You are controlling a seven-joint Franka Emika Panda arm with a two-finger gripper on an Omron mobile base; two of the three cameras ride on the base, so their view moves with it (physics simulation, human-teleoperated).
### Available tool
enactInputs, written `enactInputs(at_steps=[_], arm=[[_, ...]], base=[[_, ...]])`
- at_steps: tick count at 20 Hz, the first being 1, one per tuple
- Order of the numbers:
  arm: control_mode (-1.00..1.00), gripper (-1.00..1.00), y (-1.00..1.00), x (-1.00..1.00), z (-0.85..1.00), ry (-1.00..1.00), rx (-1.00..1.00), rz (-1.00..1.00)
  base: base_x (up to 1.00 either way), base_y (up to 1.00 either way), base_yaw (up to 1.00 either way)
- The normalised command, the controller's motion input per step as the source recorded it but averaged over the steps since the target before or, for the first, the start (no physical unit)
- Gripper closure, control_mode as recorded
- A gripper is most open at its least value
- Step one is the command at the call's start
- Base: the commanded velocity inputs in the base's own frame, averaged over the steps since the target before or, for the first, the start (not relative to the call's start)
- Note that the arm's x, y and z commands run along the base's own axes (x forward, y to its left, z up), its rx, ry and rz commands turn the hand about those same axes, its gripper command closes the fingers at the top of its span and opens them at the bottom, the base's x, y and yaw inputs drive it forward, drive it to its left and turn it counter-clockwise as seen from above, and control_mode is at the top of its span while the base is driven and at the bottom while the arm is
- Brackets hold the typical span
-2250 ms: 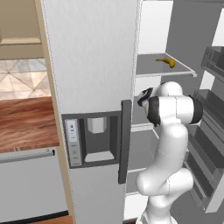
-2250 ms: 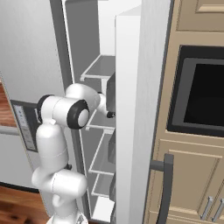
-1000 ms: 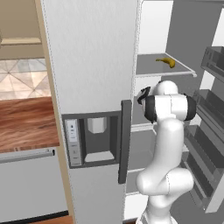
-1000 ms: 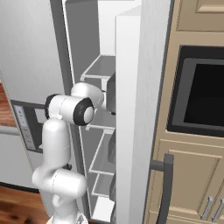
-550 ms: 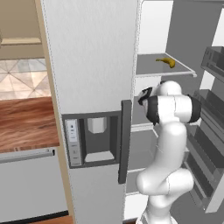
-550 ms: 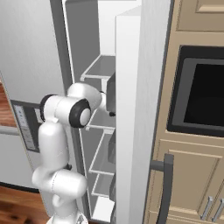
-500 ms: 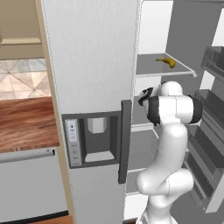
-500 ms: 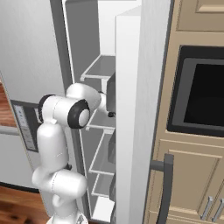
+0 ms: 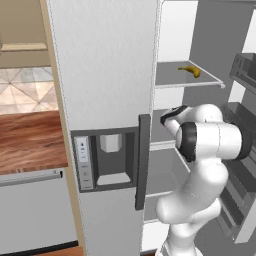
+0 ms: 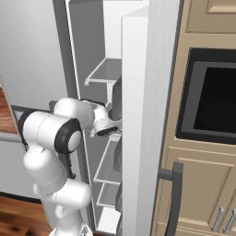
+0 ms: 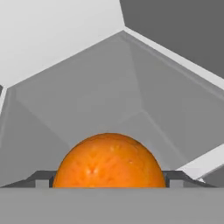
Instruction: Pick the banana and orange from the fridge and place them inside the tupperware on the counter.
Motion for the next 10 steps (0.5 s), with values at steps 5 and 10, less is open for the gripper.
enactInputs(at_steps=[5, 10], arm=[[-1.00, 1.00, 0.00, -0.51, 0.75, -0.02, 0.00, 0.00], [-1.00, 1.00, 0.09, -0.33, 0.84, 0.00, 0.00, 0.00]], base=[[0.00, 0.00, 0.00], [0.00, 0.00, 0.00]])
